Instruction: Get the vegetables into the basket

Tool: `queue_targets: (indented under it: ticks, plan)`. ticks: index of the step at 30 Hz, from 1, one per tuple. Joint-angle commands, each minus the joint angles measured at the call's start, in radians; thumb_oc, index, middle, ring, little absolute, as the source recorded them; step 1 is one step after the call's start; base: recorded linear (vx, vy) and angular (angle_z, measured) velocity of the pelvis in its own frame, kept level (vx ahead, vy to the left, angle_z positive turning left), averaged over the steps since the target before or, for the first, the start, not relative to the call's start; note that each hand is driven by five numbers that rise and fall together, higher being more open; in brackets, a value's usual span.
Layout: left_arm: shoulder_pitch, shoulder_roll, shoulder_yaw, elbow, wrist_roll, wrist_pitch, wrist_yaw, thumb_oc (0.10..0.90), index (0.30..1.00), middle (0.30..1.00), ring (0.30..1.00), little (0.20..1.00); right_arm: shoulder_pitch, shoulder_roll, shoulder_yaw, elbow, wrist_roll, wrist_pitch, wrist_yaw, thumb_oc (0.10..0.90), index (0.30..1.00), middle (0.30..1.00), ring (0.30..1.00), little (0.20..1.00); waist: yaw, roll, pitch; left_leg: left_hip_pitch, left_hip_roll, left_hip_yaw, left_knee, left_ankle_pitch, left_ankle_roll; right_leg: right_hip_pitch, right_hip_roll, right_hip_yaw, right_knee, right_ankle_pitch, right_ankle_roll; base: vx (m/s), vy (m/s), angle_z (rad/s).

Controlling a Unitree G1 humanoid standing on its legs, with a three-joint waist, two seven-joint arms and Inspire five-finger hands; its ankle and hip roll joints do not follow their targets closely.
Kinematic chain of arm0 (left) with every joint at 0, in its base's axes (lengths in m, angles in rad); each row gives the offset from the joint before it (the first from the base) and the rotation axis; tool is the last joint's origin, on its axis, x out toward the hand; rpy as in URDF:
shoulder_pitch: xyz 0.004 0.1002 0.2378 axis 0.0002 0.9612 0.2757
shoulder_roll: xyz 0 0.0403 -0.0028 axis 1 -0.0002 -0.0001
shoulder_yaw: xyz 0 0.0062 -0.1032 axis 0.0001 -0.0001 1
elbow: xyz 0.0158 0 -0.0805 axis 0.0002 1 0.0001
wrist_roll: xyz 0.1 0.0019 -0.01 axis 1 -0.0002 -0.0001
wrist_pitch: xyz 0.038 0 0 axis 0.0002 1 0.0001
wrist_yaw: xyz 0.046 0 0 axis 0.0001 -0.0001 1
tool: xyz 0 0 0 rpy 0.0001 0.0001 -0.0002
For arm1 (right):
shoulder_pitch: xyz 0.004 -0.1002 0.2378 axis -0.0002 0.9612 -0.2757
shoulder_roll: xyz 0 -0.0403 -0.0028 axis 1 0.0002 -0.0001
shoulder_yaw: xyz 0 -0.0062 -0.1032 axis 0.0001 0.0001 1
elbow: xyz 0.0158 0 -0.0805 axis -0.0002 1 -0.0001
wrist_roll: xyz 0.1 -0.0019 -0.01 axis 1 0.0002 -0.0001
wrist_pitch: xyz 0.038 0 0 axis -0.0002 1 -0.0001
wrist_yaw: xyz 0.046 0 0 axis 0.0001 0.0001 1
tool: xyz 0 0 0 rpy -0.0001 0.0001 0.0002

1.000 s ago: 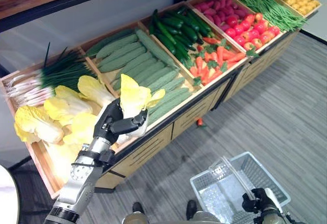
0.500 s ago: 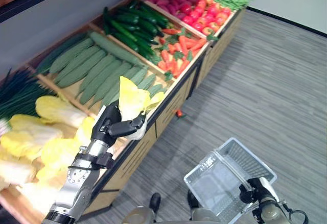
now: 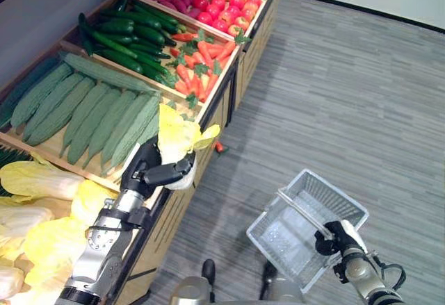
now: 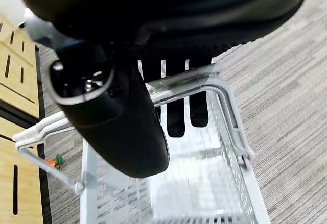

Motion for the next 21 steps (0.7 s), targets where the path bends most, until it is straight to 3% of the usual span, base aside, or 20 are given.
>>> queue_targets:
  ticks: [1,7,14,19,20,21]
  plan:
    - [-0.051,0.014,0.062,-0.115,-0.031,-0.102,-0.027,0.400,0.300,0.300,0.300,0.300,-0.023,-0.084,-0.007,-0.088,-0.007,-0.048,-0.037,0.400,0.300,0.300,0.300,0.300,-0.003,-0.048,-0.116,-0.092,-0.008,-0.024,0.048,-0.019,-0.043,-0.034,0.020,0.031,-0.052,0.022,0.037,0.02,-0.107,-0.30]
    - [-0.052,-0.006,0.036,-0.094,-0.020,-0.087,-0.033,0.400,0.300,0.300,0.300,0.300,0.030,-0.130,-0.031,-0.185,-0.021,-0.060,-0.030,0.400,0.300,0.300,0.300,0.300,-0.028,-0.051,-0.140,-0.069,0.022,-0.013,0.007,0.008,-0.077,0.016,0.060,0.019,-0.169,0.017,0.030,0.02,-0.159,-0.29]
    - [-0.080,-0.021,-0.017,-0.068,-0.019,-0.074,-0.049,0.400,0.300,0.300,0.300,0.300,0.017,-0.198,-0.050,-0.233,-0.026,-0.063,-0.036,0.400,0.300,0.300,0.300,0.300,-0.052,-0.022,-0.148,-0.049,0.063,-0.004,-0.040,0.045,-0.109,0.030,0.094,0.025,-0.197,0.002,0.019,0.00,-0.095,-0.08]
    - [-0.118,0.000,-0.088,-0.057,0.027,-0.067,-0.053,0.400,0.300,0.300,0.300,0.300,-0.031,-0.238,-0.039,-0.238,-0.018,-0.062,-0.044,0.400,0.300,0.300,0.300,0.300,-0.061,-0.009,-0.154,-0.037,0.070,0.005,-0.042,0.045,-0.113,0.036,0.099,0.035,-0.197,0.000,0.017,0.01,-0.028,-0.04]
    - [-0.174,0.050,-0.156,-0.055,0.112,-0.068,-0.048,0.400,0.300,0.300,0.300,0.300,-0.070,-0.266,-0.020,-0.270,-0.011,-0.069,-0.043,0.400,0.300,0.300,0.300,0.300,-0.070,-0.006,-0.164,-0.030,0.072,0.014,-0.046,0.042,-0.115,0.036,0.102,0.047,-0.197,0.001,0.017,0.03,-0.013,-0.06]
    - [-0.176,0.049,-0.157,-0.053,0.112,-0.069,-0.048,0.400,0.300,0.300,0.300,0.300,-0.070,-0.266,-0.021,-0.270,-0.011,-0.069,-0.043,0.400,0.300,0.300,0.300,0.300,-0.069,-0.006,-0.163,-0.030,0.072,0.014,-0.046,0.041,-0.115,0.036,0.102,0.048,-0.197,0.001,0.017,0.03,-0.011,-0.07]
